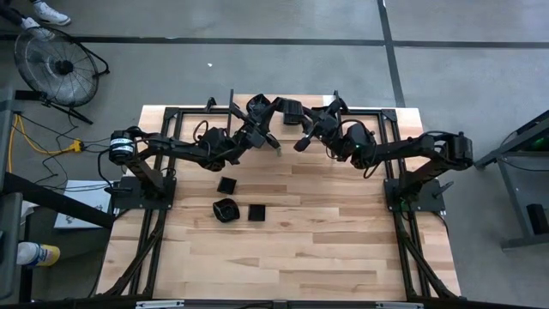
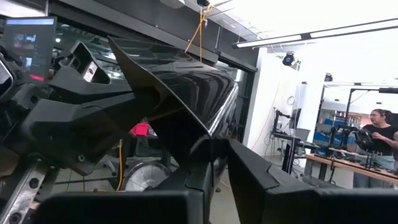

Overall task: Pick & Place Mini shaped plates
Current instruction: Stack the distorted square plate on top of the other distorted square plate on the shelf

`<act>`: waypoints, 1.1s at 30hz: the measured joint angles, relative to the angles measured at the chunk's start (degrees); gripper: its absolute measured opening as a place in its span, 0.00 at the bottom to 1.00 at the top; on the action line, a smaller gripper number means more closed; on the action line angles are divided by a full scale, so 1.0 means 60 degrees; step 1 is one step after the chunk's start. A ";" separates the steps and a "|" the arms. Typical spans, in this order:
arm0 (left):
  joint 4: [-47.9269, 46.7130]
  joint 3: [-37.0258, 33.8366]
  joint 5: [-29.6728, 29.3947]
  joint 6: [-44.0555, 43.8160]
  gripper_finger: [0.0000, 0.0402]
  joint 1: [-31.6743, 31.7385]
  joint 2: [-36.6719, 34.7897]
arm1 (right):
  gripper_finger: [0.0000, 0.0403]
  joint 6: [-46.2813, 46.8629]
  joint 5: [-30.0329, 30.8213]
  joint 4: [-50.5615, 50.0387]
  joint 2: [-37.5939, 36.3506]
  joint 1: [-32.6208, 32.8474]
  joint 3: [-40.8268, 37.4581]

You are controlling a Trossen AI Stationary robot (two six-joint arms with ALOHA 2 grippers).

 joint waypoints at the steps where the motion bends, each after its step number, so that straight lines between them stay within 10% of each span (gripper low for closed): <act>1: 0.0000 0.0000 0.0001 0.0000 0.01 0.0000 0.0000 | 0.09 0.0001 0.0007 0.0004 0.0000 0.0000 0.0000; 18: -0.0529 0.0000 0.0912 0.0268 0.02 0.0000 -0.0018 | 0.01 0.0030 0.0448 -0.0008 -0.0018 -0.0006 -0.0010; 33: -0.0845 0.0000 0.1287 0.0284 0.37 -0.0007 -0.0004 | 0.00 0.0182 0.0723 -0.0115 -0.0014 -0.0032 -0.0011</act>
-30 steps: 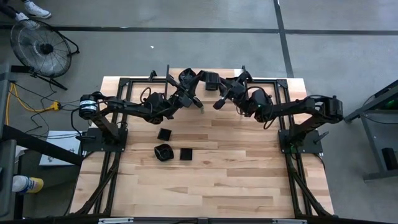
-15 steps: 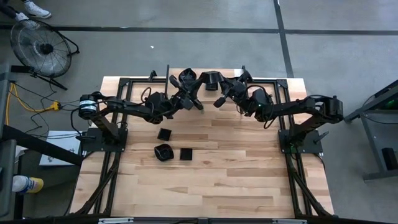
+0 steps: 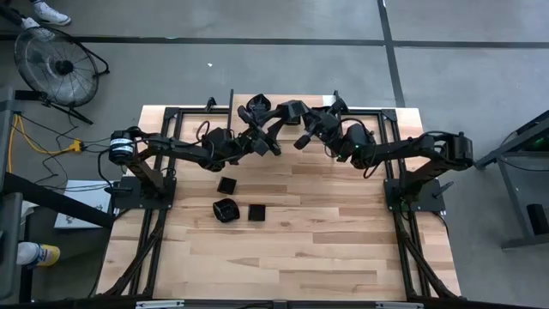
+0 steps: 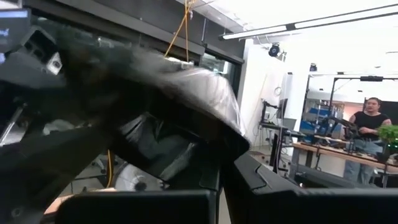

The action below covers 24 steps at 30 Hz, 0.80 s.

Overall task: Pick & Place Mini shaped plates
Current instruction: Stack the distorted square plate on top of the other distorted square plate on the shelf

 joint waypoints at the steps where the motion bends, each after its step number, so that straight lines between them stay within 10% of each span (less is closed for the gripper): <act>1: 0.0025 0.0000 -0.0004 0.0000 0.38 0.0000 0.0000 | 0.00 0.0003 -0.0017 -0.0124 -0.0031 -0.0049 0.0003; 15: -0.1177 -0.0011 -0.0980 0.0995 0.41 -0.0004 -0.0738 | 0.00 0.0712 -0.0166 -0.3790 -0.2161 -0.1628 0.0012; 24: -0.5390 0.0000 0.0650 0.0005 0.41 0.0432 -0.2071 | 0.00 0.2181 -0.2646 -1.0751 -0.2982 -0.3773 0.2573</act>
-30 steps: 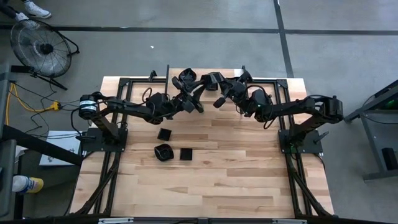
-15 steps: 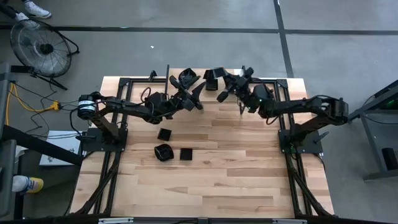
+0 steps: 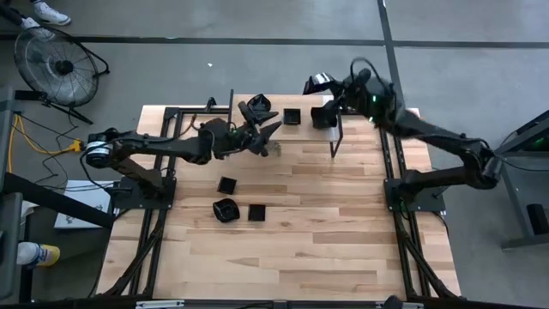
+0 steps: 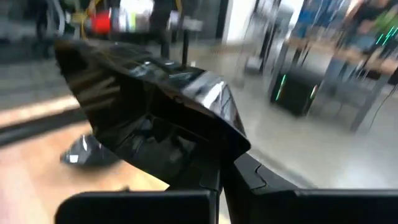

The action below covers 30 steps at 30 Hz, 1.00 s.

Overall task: Pick & Place Mini shaped plates
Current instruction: Stack the distorted square plate on top of the other distorted square plate on the shelf

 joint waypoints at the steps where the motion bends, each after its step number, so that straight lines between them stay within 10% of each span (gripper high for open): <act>1: -0.0552 -0.0003 0.0210 -0.0203 0.41 0.0120 -0.0125 | 0.00 0.0120 -0.0297 -0.0802 0.0084 -0.0207 0.0455; 10: -0.4032 -0.0018 0.1356 -0.1226 0.41 0.0689 -0.1001 | 0.00 0.0731 -0.3255 -0.5003 0.0797 -0.1627 0.2877; 19: -0.6221 -0.0032 0.1766 -0.1495 0.41 0.0690 -0.1803 | 0.00 0.1432 -0.3994 -0.6475 0.0902 -0.2211 0.3109; 30: -0.2232 -0.3759 0.2172 -0.2972 0.41 0.0690 -0.3634 | 0.00 0.1680 -0.4235 -0.7149 0.0902 -0.2267 0.3109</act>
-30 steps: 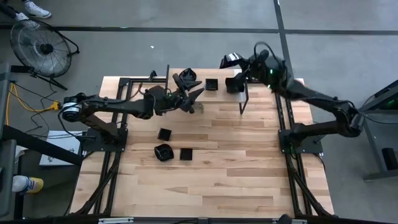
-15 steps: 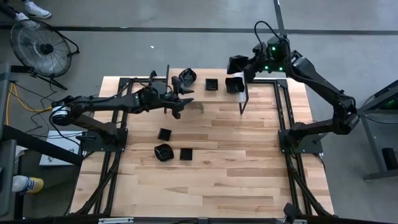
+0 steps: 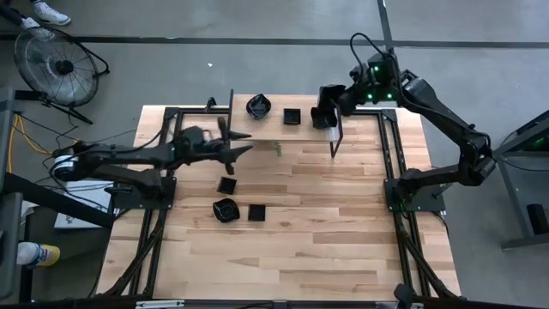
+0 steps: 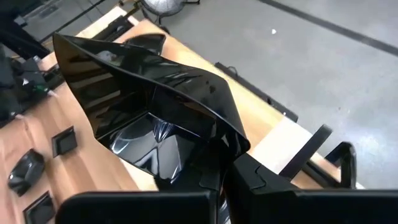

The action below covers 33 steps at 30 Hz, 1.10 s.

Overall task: Pick & Place Mini shaped plates
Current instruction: Stack the distorted square plate on top of the other distorted square plate on the shelf

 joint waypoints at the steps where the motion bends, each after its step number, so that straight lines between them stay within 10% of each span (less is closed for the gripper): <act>1: 0.0478 -0.0330 0.0151 -0.0160 0.41 0.0000 -0.0202 | 0.00 0.0001 -0.0031 -0.0105 0.0000 0.0000 0.0000; 13: 0.1527 -0.2520 0.1006 -0.0559 0.41 -0.0004 -0.3146 | 0.00 0.0478 -0.0849 -0.1405 0.0201 -0.0265 0.0366; 33: 0.0857 -0.3286 0.0929 -0.0254 0.41 -0.0004 -0.4658 | 0.00 -0.0187 -0.1108 -0.7926 0.5396 -0.0484 0.6627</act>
